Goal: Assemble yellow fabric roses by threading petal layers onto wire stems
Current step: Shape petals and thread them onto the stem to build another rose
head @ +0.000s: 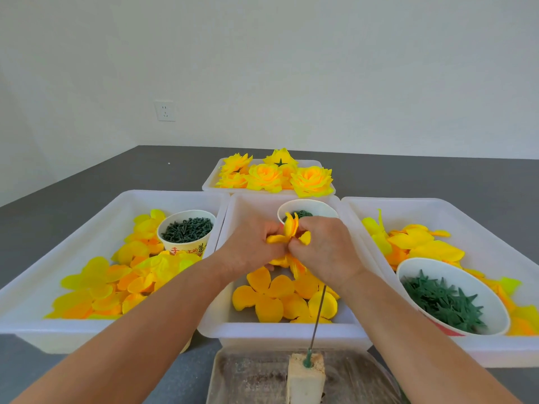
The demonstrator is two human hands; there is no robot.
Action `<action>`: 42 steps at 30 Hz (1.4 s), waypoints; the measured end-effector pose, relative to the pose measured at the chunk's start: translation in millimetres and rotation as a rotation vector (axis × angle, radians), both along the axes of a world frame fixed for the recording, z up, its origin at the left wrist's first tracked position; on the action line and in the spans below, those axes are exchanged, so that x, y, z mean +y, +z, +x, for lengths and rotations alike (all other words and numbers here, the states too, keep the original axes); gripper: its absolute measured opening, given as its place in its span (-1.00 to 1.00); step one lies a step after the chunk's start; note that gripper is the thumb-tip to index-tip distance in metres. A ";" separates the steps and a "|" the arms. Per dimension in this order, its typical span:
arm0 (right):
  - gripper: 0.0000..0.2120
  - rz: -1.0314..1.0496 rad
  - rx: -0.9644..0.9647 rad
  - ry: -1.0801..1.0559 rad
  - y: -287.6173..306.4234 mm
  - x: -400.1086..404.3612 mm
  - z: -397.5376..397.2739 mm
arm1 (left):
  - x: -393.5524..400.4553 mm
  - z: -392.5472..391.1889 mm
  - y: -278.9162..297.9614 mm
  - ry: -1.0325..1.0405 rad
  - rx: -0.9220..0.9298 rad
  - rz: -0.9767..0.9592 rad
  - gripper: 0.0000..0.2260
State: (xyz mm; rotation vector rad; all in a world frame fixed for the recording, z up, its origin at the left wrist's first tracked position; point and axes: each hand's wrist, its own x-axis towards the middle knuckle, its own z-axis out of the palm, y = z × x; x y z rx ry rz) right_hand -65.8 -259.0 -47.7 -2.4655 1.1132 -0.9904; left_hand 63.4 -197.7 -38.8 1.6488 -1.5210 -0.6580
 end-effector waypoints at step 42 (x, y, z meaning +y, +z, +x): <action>-0.77 0.153 -0.307 0.129 2.9 0.7 8.0 | -7.5 8.6 -0.7 0.304 0.321 -0.177 -0.82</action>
